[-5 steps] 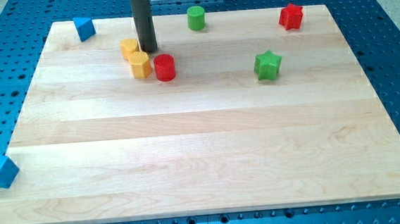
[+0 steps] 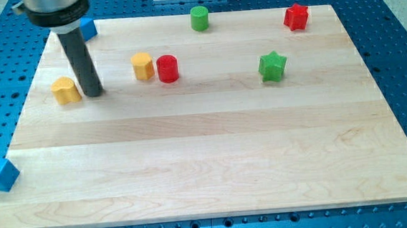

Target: Push the yellow heart to the left center

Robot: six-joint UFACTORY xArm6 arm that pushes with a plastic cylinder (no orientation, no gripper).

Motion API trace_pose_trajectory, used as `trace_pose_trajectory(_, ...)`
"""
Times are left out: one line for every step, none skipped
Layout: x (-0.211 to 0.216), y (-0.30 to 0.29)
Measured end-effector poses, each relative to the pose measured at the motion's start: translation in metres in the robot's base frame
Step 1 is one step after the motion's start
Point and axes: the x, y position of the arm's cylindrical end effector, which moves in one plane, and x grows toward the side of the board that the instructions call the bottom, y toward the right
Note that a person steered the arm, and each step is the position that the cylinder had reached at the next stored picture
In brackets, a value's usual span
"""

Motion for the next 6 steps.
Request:
trace_pose_trajectory(0.001,-0.009)
trace_pose_trajectory(0.006,-0.037)
trace_pose_trajectory(0.006,-0.037)
trace_pose_trajectory(0.013,-0.013)
trace_pose_trajectory(0.034,0.040)
trace_pose_trajectory(0.037,0.053)
